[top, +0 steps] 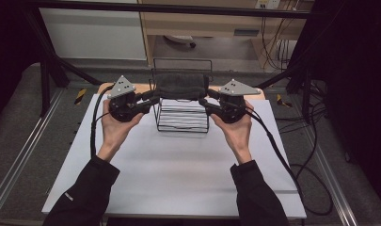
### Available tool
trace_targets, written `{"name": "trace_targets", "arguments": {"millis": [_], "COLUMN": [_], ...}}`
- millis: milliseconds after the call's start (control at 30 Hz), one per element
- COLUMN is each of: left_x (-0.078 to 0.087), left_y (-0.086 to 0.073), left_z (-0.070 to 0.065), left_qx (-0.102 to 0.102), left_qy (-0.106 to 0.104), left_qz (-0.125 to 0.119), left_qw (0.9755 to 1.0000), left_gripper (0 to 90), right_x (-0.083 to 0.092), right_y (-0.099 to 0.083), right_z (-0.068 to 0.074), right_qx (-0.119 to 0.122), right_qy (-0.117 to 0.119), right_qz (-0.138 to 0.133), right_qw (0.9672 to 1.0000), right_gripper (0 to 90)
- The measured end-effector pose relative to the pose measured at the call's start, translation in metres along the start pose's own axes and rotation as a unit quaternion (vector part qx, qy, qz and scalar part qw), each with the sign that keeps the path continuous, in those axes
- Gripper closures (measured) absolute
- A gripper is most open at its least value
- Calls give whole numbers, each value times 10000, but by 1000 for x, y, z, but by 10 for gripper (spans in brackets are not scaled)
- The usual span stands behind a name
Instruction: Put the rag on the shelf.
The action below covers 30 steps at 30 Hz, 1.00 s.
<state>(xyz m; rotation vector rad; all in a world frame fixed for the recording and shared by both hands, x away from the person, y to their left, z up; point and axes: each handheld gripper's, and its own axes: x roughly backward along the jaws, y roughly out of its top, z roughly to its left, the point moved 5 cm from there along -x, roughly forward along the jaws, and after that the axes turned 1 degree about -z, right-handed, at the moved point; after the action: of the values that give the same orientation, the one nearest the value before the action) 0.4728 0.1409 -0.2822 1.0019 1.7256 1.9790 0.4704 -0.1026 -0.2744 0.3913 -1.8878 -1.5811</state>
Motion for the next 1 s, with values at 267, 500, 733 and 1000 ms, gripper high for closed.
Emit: {"name": "trace_targets", "arguments": {"millis": [267,500,733,1000], "left_x": [-17,-32,-29,-15], "left_y": [-23,-37,-54,-64], "left_z": [3,9,17,18], "left_qx": [81,202,419,410], "left_qy": [58,168,161,114], "left_qz": [355,560,709,1081], "left_qw": [9993,9981,9965,9932], "left_gripper": [639,597,474,305], "right_x": [-13,-29,-29,-7], "right_y": [-29,-51,-70,-73], "right_z": [-3,-13,-21,-23], "right_qx": [-293,-496,-690,-736], "right_qy": [163,106,174,318], "right_qz": [273,359,424,481], "right_qw": [9991,9981,9966,9956], "right_gripper": [518,461,272,94]}}
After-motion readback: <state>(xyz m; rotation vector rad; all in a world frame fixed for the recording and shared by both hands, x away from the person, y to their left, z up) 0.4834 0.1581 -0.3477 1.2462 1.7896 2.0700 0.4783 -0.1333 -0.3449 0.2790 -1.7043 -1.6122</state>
